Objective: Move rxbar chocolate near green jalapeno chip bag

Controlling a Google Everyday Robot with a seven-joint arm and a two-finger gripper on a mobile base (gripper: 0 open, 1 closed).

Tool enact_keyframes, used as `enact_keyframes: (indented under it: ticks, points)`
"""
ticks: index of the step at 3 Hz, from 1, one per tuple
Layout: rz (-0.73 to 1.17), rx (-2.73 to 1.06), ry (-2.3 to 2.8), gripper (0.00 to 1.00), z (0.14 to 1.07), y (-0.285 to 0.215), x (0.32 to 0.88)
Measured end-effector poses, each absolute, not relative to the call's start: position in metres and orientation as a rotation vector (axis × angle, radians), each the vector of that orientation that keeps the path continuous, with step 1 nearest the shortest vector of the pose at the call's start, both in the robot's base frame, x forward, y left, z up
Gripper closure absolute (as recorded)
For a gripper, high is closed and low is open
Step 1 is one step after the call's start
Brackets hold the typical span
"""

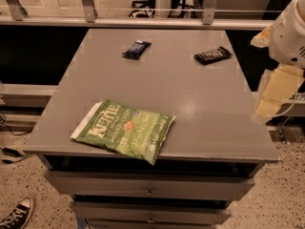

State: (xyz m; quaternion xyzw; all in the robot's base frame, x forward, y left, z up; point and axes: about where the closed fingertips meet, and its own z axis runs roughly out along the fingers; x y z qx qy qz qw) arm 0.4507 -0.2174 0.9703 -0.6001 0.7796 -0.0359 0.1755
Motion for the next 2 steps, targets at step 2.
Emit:
enact_keyframes:
  ticks: [2]
  points:
    - [-0.033, -1.444, 2.114, 0.0, 0.936, -0.234, 0.557]
